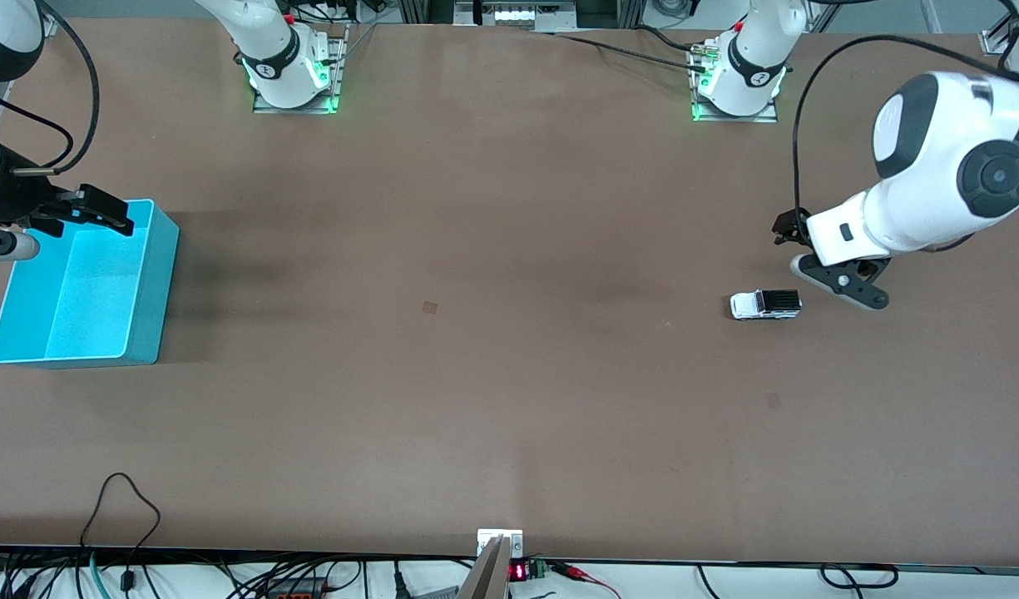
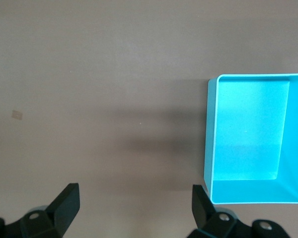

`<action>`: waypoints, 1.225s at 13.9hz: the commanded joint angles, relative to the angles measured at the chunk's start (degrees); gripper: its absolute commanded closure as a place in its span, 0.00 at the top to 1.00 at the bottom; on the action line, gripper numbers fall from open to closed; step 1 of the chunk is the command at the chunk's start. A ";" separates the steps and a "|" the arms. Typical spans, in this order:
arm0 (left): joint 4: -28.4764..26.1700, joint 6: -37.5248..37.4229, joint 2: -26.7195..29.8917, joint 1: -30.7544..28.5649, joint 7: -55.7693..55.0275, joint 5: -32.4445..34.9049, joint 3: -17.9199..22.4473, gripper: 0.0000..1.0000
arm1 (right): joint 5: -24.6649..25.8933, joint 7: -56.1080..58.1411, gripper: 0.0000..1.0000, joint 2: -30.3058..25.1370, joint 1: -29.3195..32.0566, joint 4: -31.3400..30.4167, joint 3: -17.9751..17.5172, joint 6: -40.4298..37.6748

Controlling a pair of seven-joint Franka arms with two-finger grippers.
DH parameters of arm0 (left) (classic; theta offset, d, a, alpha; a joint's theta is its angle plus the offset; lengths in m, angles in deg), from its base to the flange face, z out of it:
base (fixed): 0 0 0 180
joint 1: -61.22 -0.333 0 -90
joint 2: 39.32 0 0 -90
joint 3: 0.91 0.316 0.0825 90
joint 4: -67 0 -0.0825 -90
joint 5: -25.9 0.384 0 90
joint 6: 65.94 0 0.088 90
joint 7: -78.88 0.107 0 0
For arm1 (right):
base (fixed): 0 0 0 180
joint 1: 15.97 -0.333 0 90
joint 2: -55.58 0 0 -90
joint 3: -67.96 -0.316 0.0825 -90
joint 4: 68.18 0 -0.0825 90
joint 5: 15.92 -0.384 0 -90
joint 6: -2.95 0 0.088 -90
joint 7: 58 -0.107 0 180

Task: Wind and store white jeep toy
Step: 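Reach the left gripper down over the white toy jeep, then close the left gripper on the jeep and press it onto the table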

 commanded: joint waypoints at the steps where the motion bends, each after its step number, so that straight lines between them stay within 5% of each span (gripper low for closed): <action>1: -2.45 4.54 -2.05 -2.38 16.37 1.06 -0.54 1.00 | -1.06 0.47 1.00 0.06 -0.09 0.77 -0.23 -0.76; 10: -5.78 19.12 -10.32 -5.19 53.57 2.73 -0.54 1.00 | -1.06 -0.15 1.00 0.06 -0.44 0.68 -0.49 -0.76; 17: -6.85 23.45 -13.74 -5.46 57.20 2.82 -0.54 1.00 | -0.97 0.38 1.00 -0.03 -0.79 0.50 -0.58 -0.94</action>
